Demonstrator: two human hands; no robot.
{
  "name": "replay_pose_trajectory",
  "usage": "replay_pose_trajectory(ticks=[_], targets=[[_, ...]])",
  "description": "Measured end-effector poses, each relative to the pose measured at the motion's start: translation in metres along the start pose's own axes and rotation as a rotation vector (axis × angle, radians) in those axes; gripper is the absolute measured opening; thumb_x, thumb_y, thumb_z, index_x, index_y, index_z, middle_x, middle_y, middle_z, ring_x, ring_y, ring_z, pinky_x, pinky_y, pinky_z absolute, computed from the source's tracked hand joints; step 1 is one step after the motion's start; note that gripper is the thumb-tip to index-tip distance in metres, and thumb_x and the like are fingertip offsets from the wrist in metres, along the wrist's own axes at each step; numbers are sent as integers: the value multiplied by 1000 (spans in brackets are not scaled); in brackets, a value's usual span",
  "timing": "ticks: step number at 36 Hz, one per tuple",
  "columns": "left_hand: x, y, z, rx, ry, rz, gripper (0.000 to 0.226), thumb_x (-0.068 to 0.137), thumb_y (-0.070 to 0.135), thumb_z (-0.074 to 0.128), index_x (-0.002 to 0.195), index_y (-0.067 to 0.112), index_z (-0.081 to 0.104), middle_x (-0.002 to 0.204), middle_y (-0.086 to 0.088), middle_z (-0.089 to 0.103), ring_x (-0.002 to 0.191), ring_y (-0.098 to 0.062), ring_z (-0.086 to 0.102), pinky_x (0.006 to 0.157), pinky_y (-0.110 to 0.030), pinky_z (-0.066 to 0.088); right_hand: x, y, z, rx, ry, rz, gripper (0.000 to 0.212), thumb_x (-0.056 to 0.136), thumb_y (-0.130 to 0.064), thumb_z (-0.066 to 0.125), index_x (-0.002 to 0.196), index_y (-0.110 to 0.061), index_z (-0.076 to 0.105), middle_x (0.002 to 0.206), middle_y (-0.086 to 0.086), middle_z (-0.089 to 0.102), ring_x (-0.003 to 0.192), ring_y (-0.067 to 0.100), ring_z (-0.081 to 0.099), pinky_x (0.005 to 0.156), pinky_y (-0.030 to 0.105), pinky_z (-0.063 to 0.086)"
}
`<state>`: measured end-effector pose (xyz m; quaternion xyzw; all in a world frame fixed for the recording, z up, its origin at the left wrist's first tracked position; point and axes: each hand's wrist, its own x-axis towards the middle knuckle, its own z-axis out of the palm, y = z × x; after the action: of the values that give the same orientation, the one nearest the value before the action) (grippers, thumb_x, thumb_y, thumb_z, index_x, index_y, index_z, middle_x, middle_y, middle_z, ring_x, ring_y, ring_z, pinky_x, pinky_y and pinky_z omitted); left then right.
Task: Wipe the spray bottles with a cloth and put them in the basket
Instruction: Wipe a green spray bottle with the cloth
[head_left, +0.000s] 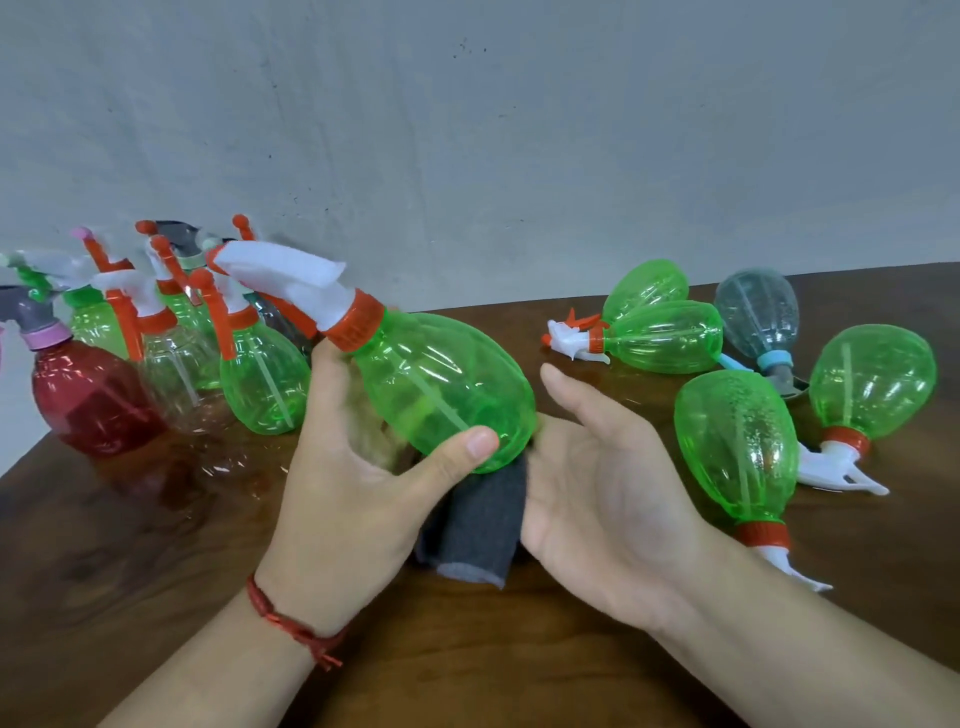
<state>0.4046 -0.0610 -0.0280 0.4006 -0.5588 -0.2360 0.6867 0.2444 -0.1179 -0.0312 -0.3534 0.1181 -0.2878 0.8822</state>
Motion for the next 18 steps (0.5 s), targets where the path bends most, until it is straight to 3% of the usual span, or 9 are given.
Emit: replay_pose_trajectory(ticks=[3, 8, 14, 18], targets=[[4, -2, -8, 98, 26, 50, 78, 79, 5, 89, 143, 24, 47, 133, 4, 68, 129, -23, 67, 108, -44, 55, -1, -1, -3, -11, -16, 37, 73, 108, -55, 38, 153, 3, 48, 158, 24, 48, 151, 39, 42, 130, 54, 20], [11, -6, -20, 162, 84, 43, 77, 81, 5, 85, 147, 14, 46, 132, 7, 69, 127, -17, 68, 108, -37, 56, 1, -9, -11, -20, -10, -47, 69, 107, -48, 46, 150, 6, 49, 159, 31, 41, 151, 46, 37, 129, 59, 21], [1, -9, -9, 93, -42, -77, 78, 80, 11, 88, 147, 21, 49, 135, 4, 70, 129, -23, 68, 107, -42, 56, 2, -3, -7, 22, -41, -31, 59, 109, -37, 38, 154, -1, 47, 156, 23, 50, 149, 39, 44, 130, 54, 22], [7, -8, -14, 167, 17, -87, 73, 84, 8, 87, 146, 16, 50, 131, 2, 72, 123, -18, 71, 104, -37, 58, 1, -1, -5, -115, 41, -26, 47, 107, -25, 44, 147, -2, 57, 148, 22, 59, 143, 39, 51, 125, 56, 32]])
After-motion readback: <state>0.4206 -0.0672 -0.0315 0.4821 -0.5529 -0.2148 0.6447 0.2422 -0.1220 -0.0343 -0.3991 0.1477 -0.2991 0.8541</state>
